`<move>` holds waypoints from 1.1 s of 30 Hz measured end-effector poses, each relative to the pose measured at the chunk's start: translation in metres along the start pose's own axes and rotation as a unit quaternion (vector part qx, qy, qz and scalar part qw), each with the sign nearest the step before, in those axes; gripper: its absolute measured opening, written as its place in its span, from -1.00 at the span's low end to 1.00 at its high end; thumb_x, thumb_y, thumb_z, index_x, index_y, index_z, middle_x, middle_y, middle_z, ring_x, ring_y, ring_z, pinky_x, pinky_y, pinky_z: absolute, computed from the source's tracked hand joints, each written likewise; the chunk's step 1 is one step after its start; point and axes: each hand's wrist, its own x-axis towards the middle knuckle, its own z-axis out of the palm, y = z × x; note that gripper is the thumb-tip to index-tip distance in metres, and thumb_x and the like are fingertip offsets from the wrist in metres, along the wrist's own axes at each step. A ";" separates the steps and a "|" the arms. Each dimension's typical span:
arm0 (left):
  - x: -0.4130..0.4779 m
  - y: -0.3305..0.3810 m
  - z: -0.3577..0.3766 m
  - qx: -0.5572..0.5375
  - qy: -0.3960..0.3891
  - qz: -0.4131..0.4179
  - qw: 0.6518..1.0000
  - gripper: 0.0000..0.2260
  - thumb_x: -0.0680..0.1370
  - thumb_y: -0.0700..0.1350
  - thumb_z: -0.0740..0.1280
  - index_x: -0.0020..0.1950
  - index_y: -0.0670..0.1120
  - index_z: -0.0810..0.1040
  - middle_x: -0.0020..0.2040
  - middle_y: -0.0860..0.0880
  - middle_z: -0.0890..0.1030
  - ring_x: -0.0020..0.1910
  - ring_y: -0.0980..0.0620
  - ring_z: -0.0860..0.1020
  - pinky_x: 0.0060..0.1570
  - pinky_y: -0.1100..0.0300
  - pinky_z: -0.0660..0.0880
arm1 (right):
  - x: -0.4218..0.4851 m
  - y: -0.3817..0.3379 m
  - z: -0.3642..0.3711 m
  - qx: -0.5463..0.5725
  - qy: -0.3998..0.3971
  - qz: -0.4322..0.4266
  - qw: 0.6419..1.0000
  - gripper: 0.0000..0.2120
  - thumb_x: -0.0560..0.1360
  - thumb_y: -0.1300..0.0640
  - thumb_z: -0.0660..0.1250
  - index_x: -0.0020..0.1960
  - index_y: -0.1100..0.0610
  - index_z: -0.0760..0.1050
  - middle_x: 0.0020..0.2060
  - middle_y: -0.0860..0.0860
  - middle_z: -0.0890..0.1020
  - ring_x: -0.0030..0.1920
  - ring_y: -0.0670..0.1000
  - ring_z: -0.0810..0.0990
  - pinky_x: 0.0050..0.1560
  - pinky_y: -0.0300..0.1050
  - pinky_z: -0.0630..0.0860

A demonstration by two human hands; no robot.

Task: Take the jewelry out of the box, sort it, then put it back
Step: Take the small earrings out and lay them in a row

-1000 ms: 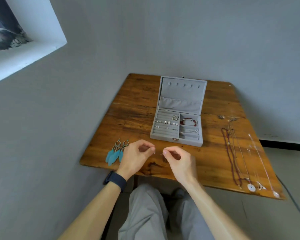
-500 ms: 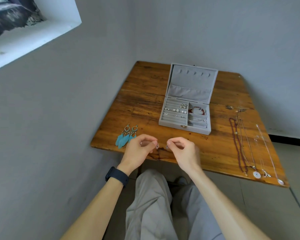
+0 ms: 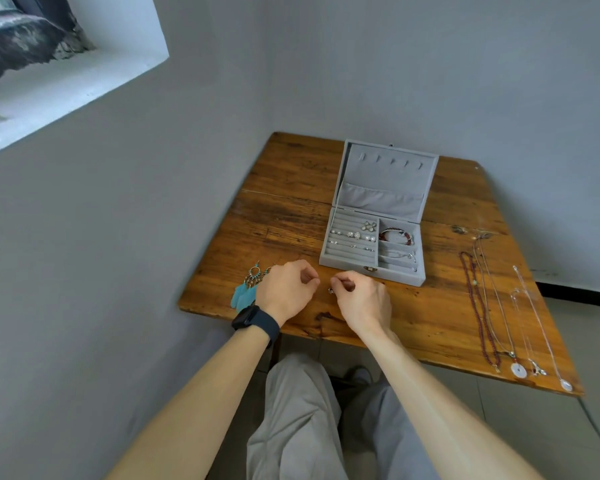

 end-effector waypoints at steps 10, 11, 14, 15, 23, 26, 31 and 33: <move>0.018 0.011 0.017 0.048 -0.002 -0.011 0.999 -0.86 0.58 0.13 0.35 0.04 0.12 0.63 -0.03 0.12 0.66 -0.06 0.08 0.62 -0.13 0.10 0.62 | -0.022 0.039 -0.015 0.046 0.039 -0.062 0.996 -0.79 0.55 0.18 0.37 0.18 0.09 0.62 -0.01 -0.07 0.62 -0.01 -0.07 0.60 0.06 -0.09 0.58; 0.018 0.012 0.018 0.049 -0.001 -0.010 0.999 -0.87 0.58 0.12 0.35 0.05 0.12 0.63 -0.02 0.11 0.66 -0.05 0.08 0.61 -0.13 0.10 0.62 | -0.026 0.042 -0.015 0.041 0.035 -0.076 0.996 -0.77 0.54 0.20 0.37 0.19 0.09 0.61 0.01 -0.07 0.60 0.02 -0.06 0.58 0.07 -0.11 0.56; 0.019 0.013 0.020 0.049 0.005 -0.008 0.999 -0.88 0.59 0.09 0.35 0.07 0.12 0.63 0.01 0.09 0.65 -0.03 0.07 0.60 -0.13 0.09 0.62 | -0.031 0.047 -0.012 0.024 0.033 -0.101 0.994 -0.75 0.53 0.20 0.38 0.21 0.11 0.60 0.05 -0.06 0.58 0.08 -0.04 0.54 0.09 -0.24 0.42; 0.019 0.014 0.020 0.046 0.005 -0.008 0.999 -0.88 0.59 0.08 0.35 0.07 0.12 0.63 0.01 0.09 0.65 -0.03 0.07 0.60 -0.13 0.10 0.61 | -0.031 0.048 -0.012 0.022 0.034 -0.102 0.994 -0.75 0.53 0.20 0.38 0.21 0.11 0.59 0.06 -0.05 0.58 0.08 -0.04 0.53 0.09 -0.26 0.39; 0.017 0.015 0.019 0.023 0.000 -0.003 1.000 -0.80 0.60 0.14 0.31 0.12 0.12 0.65 0.01 0.11 0.66 -0.02 0.11 0.60 -0.17 0.21 0.52 | -0.031 0.052 -0.008 0.008 0.044 -0.118 0.992 -0.78 0.54 0.16 0.36 0.19 0.10 0.59 0.08 -0.04 0.57 0.07 -0.06 0.50 0.04 -0.27 0.44; 0.014 0.010 0.013 0.023 0.007 0.007 1.000 -0.80 0.62 0.10 0.28 0.16 0.11 0.63 0.03 0.10 0.66 0.00 0.09 0.61 -0.11 0.16 0.58 | -0.028 0.049 -0.006 -0.008 0.032 -0.104 0.994 -0.74 0.57 0.06 0.35 0.22 0.08 0.59 0.08 -0.04 0.55 0.06 -0.04 0.46 -0.01 -0.23 0.46; 0.006 0.001 0.011 0.117 0.013 0.027 0.993 -0.80 0.60 0.05 0.32 0.19 0.14 0.63 0.09 0.07 0.61 0.05 0.05 0.59 -0.09 0.12 0.59 | -0.018 0.033 -0.001 -0.050 0.039 -0.072 0.995 -0.66 0.57 -0.16 0.30 0.25 -0.01 0.59 0.08 -0.05 0.59 0.05 0.02 0.51 -0.10 -0.10 0.50; 0.003 0.002 0.016 0.118 0.021 0.026 0.992 -0.79 0.60 0.08 0.32 0.19 0.13 0.64 0.10 0.06 0.59 0.05 0.05 0.58 -0.07 0.11 0.59 | -0.014 0.026 0.003 -0.051 0.046 -0.063 0.996 -0.68 0.56 -0.16 0.31 0.22 -0.04 0.60 0.07 -0.06 0.61 0.03 0.03 0.53 -0.15 -0.09 0.47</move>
